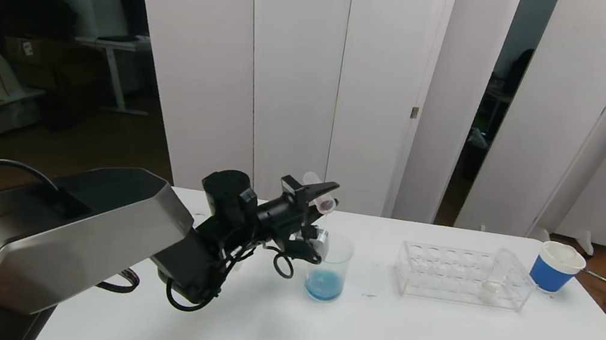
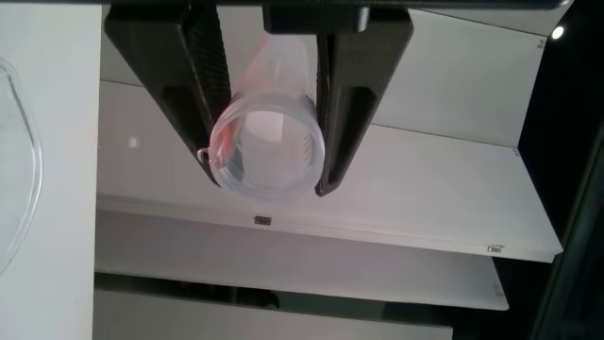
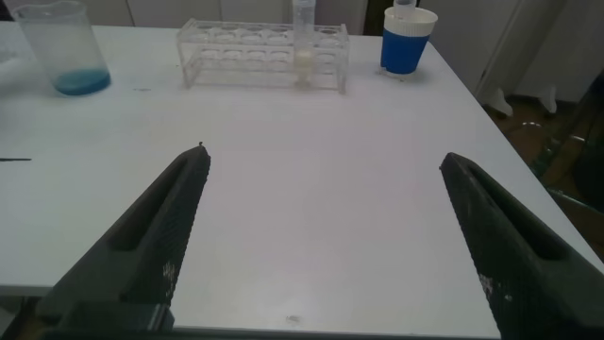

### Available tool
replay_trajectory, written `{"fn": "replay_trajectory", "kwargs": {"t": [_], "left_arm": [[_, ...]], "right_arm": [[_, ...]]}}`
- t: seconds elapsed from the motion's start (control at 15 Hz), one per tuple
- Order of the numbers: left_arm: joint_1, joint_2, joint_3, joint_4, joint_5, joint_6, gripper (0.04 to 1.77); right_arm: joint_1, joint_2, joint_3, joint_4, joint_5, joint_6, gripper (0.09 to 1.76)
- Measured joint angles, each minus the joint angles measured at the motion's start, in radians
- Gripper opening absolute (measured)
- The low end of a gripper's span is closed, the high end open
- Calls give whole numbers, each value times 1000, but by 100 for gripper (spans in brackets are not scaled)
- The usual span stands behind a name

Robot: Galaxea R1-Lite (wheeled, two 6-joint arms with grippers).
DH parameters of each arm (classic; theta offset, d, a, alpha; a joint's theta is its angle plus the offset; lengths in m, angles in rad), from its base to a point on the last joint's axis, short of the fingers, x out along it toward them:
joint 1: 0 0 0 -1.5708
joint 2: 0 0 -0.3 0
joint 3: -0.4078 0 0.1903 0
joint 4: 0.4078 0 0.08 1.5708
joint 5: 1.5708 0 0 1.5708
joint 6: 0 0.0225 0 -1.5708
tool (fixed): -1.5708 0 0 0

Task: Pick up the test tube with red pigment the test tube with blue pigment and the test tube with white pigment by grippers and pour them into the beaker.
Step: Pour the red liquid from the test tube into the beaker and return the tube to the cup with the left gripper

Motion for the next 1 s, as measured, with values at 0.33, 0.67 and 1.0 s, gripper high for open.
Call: {"fn": "replay_trajectory", "kwargs": {"t": [0.33, 0.67, 1.0], "left_arm": [[-6, -12, 18, -17, 0, 0, 60], [-11, -15, 21, -29, -1, 3, 60], [-9, -7, 9, -59, -4, 7, 60]], "right_arm": [[0, 0, 0, 0, 0, 0, 175], [0, 0, 0, 0, 0, 0, 175], [0, 0, 0, 0, 0, 0, 175]]}}
